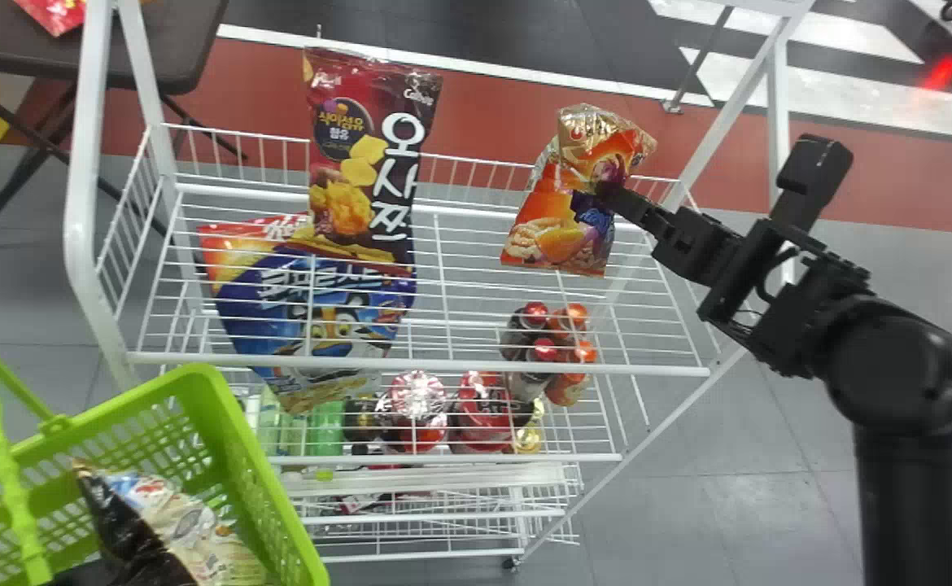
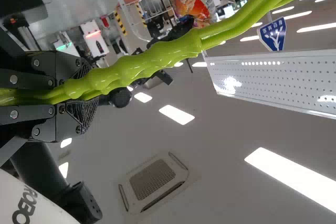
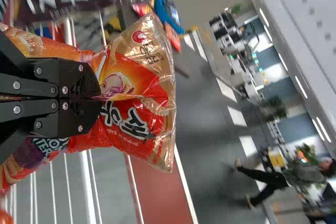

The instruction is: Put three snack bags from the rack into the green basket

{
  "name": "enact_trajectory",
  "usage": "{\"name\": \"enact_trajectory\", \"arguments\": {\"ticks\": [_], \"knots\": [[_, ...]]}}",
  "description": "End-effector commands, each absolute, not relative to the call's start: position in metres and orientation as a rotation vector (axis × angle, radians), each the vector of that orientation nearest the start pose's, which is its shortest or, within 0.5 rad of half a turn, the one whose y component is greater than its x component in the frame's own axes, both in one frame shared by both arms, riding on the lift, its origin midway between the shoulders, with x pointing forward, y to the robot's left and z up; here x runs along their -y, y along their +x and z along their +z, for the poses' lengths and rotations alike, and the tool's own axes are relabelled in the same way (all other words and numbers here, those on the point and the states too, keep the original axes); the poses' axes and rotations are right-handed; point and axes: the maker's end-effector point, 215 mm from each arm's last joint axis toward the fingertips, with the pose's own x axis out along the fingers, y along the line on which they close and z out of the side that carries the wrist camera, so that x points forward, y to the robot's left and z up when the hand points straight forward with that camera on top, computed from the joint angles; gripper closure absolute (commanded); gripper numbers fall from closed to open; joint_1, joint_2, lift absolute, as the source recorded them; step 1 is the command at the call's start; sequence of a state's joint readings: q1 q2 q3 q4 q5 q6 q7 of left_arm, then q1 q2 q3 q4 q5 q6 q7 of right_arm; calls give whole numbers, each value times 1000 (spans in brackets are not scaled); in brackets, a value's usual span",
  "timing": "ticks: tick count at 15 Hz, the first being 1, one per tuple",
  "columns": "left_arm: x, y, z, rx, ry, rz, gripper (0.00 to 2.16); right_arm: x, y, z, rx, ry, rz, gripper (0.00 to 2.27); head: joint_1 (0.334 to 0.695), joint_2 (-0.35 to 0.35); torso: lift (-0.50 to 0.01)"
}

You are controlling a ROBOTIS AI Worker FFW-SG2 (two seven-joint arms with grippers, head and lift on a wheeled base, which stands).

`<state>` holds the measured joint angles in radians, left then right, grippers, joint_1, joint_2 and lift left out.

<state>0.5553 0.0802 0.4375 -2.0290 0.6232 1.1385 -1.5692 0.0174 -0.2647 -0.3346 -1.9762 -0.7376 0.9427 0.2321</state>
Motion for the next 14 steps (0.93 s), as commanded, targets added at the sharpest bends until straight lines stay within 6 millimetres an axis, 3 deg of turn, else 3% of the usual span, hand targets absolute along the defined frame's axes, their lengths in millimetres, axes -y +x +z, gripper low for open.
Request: {"name": "enact_trajectory", "arguments": {"ticks": [1, 3, 5, 6, 9, 14], "knots": [[-163, 221, -326, -448, -1208, -1246, 2148, 231, 506, -304, -438, 556, 462, 2250, 695, -211, 0], [-160, 221, -325, -449, -1209, -1256, 2148, 176, 473, -313, -517, 628, 593, 2250, 695, -134, 0], [-157, 220, -324, -452, -1211, -1264, 2145, 133, 451, -317, -565, 688, 694, 2250, 695, -74, 0], [-155, 220, -324, -453, -1213, -1266, 2148, 111, 441, -317, -581, 718, 740, 2250, 695, -14, 0], [-153, 219, -324, -456, -1215, -1270, 2145, 55, 419, -313, -620, 770, 851, 2250, 695, 78, 0], [-153, 220, -324, -453, -1218, -1270, 2145, -5, 398, -308, -648, 857, 966, 2250, 695, 245, 0]]}}
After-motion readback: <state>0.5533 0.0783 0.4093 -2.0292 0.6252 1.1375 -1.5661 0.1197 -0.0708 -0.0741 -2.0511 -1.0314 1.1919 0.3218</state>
